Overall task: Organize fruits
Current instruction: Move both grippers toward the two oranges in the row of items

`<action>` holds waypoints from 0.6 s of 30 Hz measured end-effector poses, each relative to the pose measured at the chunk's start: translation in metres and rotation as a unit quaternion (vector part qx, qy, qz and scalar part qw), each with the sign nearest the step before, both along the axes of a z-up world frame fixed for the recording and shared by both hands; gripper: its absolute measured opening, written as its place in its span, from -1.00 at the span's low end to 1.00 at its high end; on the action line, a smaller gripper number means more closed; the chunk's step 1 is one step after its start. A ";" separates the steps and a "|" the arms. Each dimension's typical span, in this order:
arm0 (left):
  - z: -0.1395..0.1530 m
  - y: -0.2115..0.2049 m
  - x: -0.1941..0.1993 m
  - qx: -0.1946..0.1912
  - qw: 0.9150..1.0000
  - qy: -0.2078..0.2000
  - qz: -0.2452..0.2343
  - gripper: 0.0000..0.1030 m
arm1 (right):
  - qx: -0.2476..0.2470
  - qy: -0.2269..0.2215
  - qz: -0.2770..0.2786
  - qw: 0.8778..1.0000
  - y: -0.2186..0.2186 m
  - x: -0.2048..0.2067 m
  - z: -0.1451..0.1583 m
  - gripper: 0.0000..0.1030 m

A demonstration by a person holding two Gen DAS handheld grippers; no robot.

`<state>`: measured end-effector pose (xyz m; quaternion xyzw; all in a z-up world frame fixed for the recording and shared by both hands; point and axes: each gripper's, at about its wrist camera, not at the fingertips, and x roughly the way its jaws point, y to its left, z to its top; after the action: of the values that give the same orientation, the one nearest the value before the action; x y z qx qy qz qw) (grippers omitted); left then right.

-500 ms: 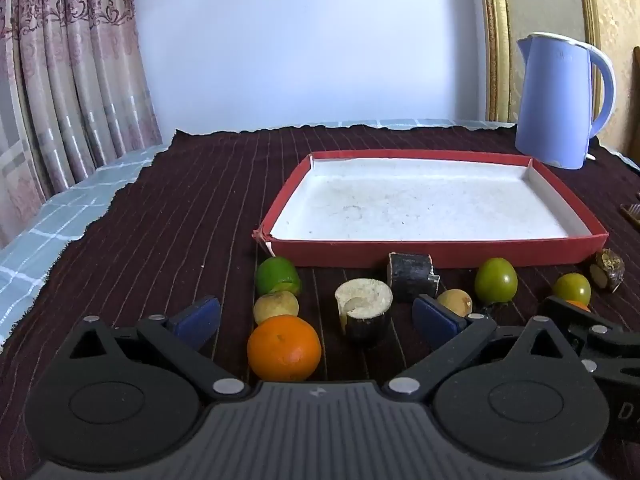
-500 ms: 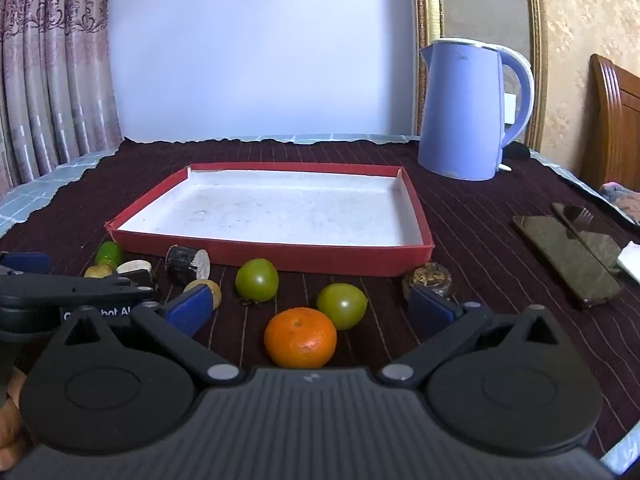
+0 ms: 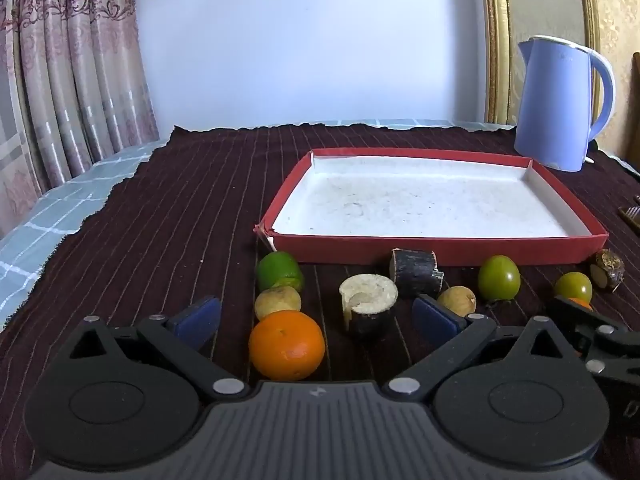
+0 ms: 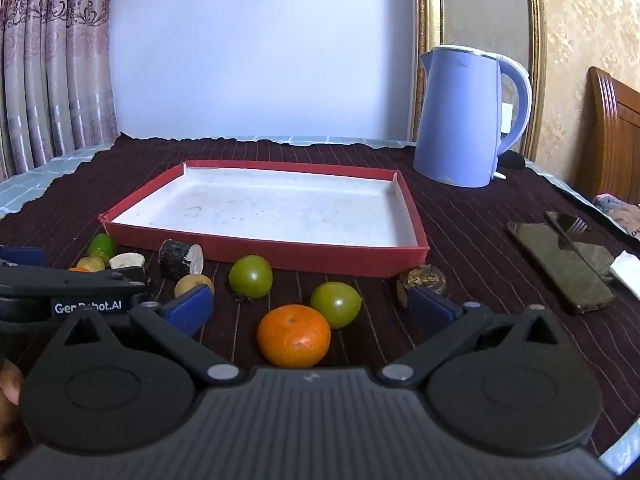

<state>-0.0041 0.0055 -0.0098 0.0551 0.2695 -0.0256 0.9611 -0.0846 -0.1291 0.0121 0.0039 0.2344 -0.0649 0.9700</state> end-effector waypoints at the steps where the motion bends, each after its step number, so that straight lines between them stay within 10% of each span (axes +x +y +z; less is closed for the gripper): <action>1: 0.000 0.001 -0.001 0.000 1.000 0.000 0.000 1.00 | 0.004 0.000 0.001 1.000 -0.002 0.000 0.001 1.00; 18: 0.004 0.006 0.002 0.000 1.000 0.004 0.000 1.00 | 0.010 0.001 -0.001 1.000 -0.009 -0.003 -0.002 1.00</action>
<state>-0.0021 0.0116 -0.0062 0.0548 0.2732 -0.0255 0.9601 -0.0873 -0.1385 0.0099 0.0137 0.2361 -0.0635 0.9695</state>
